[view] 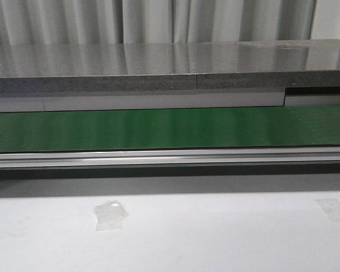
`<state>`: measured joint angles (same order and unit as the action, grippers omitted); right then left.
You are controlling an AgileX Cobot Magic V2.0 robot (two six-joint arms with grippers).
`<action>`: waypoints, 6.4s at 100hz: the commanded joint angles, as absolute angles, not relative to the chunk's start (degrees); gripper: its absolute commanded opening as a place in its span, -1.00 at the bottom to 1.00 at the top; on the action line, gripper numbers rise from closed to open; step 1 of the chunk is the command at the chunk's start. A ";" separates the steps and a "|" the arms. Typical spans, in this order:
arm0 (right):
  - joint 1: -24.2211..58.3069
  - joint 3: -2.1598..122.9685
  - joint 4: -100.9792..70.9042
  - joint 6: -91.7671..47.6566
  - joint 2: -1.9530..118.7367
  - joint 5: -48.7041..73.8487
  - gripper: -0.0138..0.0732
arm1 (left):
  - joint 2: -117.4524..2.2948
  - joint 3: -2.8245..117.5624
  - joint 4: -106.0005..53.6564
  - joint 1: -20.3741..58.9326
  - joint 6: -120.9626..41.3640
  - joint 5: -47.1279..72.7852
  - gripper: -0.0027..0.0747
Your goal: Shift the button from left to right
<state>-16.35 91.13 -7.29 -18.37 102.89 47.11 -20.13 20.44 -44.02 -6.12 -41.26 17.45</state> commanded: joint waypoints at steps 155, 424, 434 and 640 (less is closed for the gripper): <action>2.14 25.66 -17.61 -18.57 20.38 18.82 0.36 | -20.45 22.09 -45.57 -5.86 -41.20 14.23 -0.98; 3.83 -0.71 0.97 5.51 -1.62 2.58 -0.84 | -20.45 22.09 -45.57 -5.86 -41.20 14.23 -0.98; 3.83 -0.71 0.97 5.51 -1.62 2.02 -0.84 | -20.45 22.09 -45.57 -5.86 -41.20 14.23 -0.98; 3.83 -0.71 0.97 5.51 -1.62 2.22 -0.84 | -12.10 16.44 -1.36 1.36 -1.38 5.98 -0.98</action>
